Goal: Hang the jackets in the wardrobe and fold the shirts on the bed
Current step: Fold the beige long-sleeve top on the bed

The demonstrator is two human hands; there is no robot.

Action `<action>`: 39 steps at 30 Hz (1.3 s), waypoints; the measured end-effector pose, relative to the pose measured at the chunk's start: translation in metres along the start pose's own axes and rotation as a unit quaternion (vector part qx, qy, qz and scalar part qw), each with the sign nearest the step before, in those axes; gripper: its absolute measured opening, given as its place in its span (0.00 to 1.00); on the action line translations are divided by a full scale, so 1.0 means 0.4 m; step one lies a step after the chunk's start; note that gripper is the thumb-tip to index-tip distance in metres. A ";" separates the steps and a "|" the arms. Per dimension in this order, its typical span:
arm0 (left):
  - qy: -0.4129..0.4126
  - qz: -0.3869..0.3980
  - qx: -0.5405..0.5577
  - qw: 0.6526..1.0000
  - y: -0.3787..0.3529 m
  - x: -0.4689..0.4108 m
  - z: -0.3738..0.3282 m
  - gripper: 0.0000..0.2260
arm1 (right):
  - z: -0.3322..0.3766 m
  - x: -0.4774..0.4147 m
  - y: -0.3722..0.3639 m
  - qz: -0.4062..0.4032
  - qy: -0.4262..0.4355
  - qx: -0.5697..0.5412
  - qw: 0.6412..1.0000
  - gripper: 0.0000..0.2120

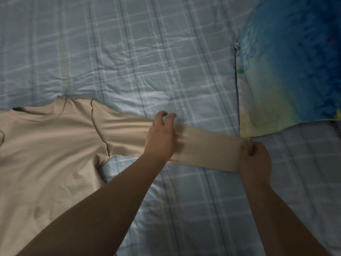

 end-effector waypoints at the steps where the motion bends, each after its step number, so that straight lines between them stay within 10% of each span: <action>1: -0.022 -0.005 0.057 0.998 0.014 0.015 -0.025 0.20 | 0.011 0.009 0.001 -0.002 0.000 -0.020 1.000 0.13; 5: -0.023 0.053 0.254 0.966 0.035 0.095 -0.109 0.05 | 0.100 0.082 -0.024 0.037 0.037 -0.083 0.995 0.10; 9: 0.198 0.161 0.518 0.817 0.016 0.167 -0.082 0.18 | 0.224 0.199 -0.099 0.148 0.109 -0.186 0.965 0.08; 13: 0.259 0.178 0.575 0.756 0.055 0.195 0.027 0.22 | 0.279 0.284 -0.200 0.219 0.173 -0.153 0.948 0.15; 19: 0.285 0.072 0.526 0.798 0.164 0.172 0.250 0.05 | 0.363 0.387 -0.301 0.097 0.404 0.072 0.907 0.19; 39: 0.383 -0.092 0.402 0.827 0.681 0.268 1.190 0.04 | 0.727 0.793 -1.014 0.165 0.448 0.315 0.820 0.28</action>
Point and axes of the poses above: each hand's wrist, its own x-axis away from the middle knuckle, its own y-axis out of the back of the hand, z = x × y, the point moved 7 cm from there along -x, towards the middle knuckle, and after that the axes turned 3 degrees about y, right-handed, at the moved point
